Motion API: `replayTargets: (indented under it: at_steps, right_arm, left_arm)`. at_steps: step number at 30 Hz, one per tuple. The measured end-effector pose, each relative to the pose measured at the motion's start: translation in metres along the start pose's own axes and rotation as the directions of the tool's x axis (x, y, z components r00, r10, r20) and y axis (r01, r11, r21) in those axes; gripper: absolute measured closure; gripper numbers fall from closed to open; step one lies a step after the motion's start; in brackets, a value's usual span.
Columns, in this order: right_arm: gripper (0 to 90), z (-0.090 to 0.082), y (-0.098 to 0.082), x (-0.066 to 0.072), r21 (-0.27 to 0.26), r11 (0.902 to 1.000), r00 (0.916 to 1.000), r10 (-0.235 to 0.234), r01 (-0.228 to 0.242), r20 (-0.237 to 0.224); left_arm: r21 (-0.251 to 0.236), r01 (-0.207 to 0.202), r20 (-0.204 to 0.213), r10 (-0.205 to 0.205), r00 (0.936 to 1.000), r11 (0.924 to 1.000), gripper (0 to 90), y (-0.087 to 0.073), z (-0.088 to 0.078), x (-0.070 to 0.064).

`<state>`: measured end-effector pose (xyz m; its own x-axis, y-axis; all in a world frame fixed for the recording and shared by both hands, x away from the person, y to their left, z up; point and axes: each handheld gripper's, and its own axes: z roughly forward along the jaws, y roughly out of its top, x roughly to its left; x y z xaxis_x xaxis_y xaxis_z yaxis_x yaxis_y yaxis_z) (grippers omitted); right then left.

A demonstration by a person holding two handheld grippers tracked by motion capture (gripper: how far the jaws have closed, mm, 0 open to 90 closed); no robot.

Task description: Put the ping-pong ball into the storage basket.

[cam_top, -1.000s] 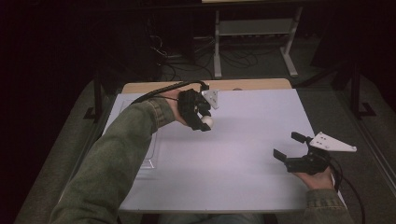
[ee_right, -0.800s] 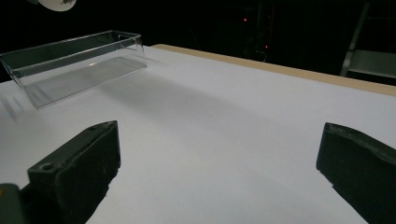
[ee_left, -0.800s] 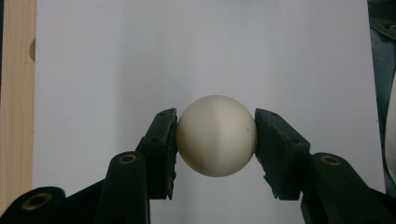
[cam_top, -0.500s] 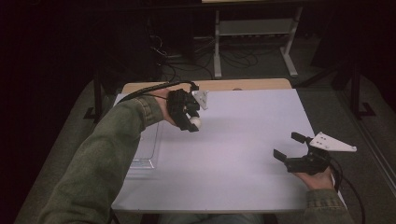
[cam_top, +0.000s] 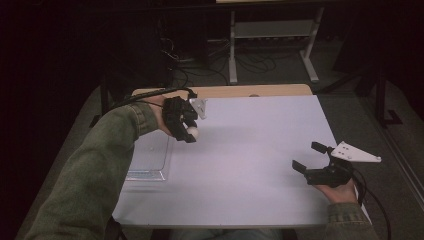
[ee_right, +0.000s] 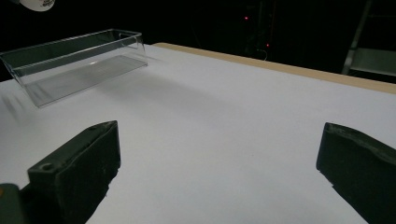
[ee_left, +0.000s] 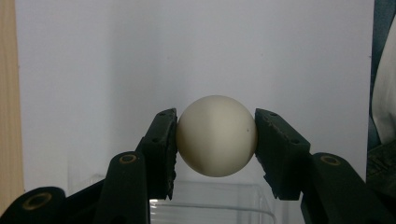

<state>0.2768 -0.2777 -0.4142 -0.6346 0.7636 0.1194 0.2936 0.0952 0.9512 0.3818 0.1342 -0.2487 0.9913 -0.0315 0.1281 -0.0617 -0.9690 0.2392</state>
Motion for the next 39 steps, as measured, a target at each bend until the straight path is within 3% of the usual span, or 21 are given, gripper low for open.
replayTargets:
  at_steps: [14, 22, 39]
  right_arm:
    - [0.0, 0.0, 0.0, 0.0, 0.002, 1.0, 1.0, 0.0, 0.0, 0.001]
    - [0.0, 0.0, 0.0, 0.0, 0.002, 1.0, 1.0, -0.001, 0.001, 0.003]
    - [0.0, 0.001, 0.0, 0.0, 0.007, 1.0, 1.0, -0.004, 0.003, 0.004]
  left_arm:
    - [0.026, 0.023, -0.002, -0.023, 0.9997, 0.9994, 51.0, -0.021, -0.014, -0.003]
    - [0.051, 0.031, -0.024, -0.03, 0.9993, 0.9982, 51.0, -0.03, -0.017, -0.003]
    - [0.109, 0.051, -0.018, -0.049, 0.9986, 0.9928, 51.1, -0.051, -0.018, -0.007]
